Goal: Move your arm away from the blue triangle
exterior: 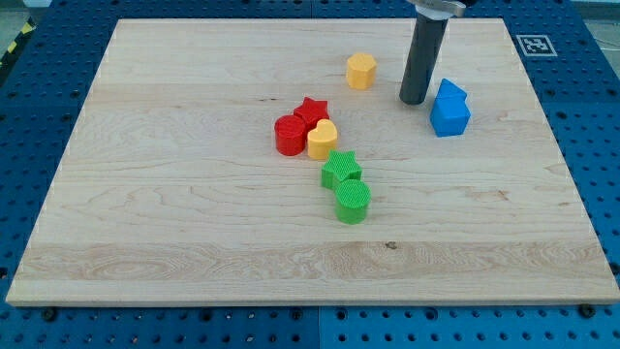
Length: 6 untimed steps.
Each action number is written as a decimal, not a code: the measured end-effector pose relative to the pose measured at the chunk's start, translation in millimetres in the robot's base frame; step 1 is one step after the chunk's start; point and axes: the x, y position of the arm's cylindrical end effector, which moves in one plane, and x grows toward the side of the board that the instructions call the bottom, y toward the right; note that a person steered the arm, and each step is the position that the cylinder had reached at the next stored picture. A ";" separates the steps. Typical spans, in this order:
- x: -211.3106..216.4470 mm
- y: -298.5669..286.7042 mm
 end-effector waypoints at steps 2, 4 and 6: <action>0.0 -37.9; -3.6 -89.3; -33.4 -106.1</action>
